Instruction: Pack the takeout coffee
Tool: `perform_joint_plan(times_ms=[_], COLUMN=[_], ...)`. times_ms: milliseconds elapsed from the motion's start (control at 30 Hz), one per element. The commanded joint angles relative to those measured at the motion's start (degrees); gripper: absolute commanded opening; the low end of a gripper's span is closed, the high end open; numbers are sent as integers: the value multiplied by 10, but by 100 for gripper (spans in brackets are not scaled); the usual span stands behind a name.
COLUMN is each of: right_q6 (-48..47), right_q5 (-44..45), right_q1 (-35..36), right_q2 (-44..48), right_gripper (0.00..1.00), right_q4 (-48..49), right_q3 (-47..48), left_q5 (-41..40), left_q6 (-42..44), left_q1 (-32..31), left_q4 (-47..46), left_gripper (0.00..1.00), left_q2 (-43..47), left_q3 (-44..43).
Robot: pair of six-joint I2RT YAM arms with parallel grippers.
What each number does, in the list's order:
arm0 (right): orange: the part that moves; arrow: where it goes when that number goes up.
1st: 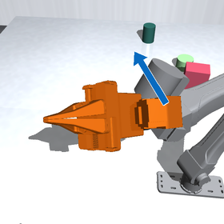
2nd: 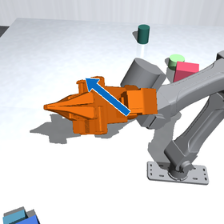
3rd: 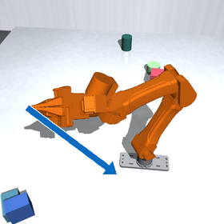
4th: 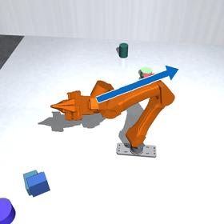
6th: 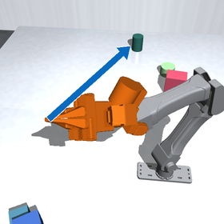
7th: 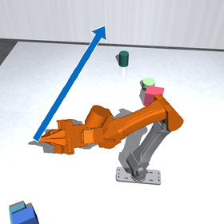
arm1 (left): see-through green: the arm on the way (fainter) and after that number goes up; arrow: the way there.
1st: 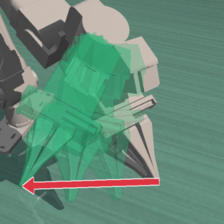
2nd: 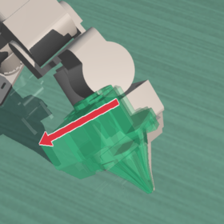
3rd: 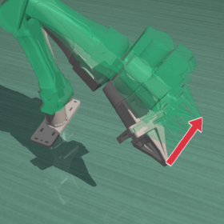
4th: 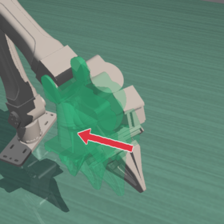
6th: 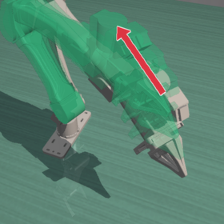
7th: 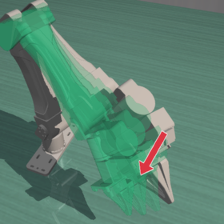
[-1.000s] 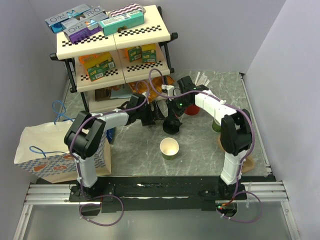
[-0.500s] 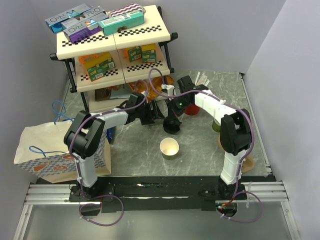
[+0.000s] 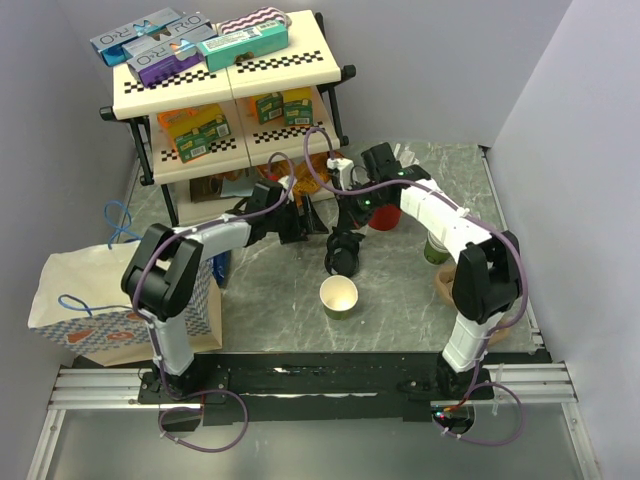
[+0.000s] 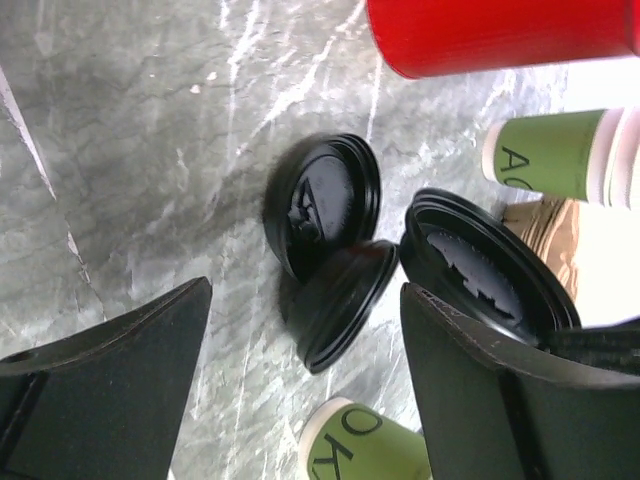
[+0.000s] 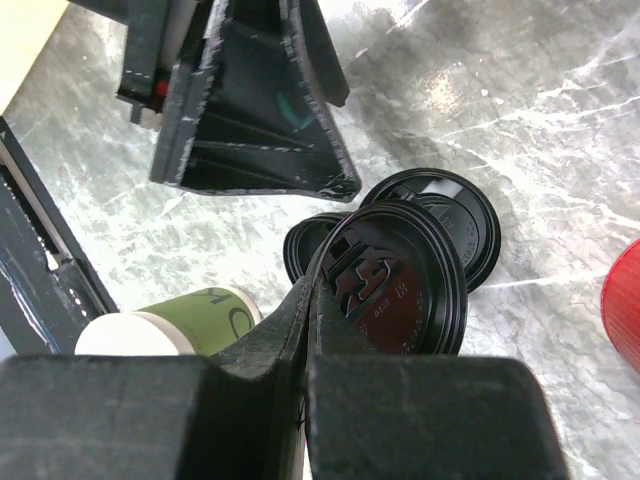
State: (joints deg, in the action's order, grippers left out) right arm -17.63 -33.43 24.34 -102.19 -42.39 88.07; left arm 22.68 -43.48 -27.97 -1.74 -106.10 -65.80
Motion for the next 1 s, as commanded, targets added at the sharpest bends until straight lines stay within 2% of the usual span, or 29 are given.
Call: perform_joint_plan(times_ms=[0, 167, 300, 533, 800, 967], right_q6=[2, 0, -3, -8, -5, -3], right_q5=[-1, 2, 7, 18, 21, 23], right_q1=[-1, -3, -2, -2, -6, -10], right_q2=[42, 60, 81, 106, 114, 110], right_gripper=[0, 0, 0, 0, 0, 0], right_q4=[1, -8, -19, -38, -36, -32], right_q3=[3, 8, 14, 22, 12, 11], left_q5=[17, 18, 2, 23, 19, 34], left_q6=[37, 55, 76, 84, 82, 76], left_q1=[-2, -15, -31, -42, -52, -52], left_q4=[-10, -8, -12, -25, -7, -12], left_gripper=[82, 80, 74, 54, 47, 35], left_q2=[48, 55, 39, -2, -35, -45], left_q3=[20, 35, 33, 14, -14, -20])
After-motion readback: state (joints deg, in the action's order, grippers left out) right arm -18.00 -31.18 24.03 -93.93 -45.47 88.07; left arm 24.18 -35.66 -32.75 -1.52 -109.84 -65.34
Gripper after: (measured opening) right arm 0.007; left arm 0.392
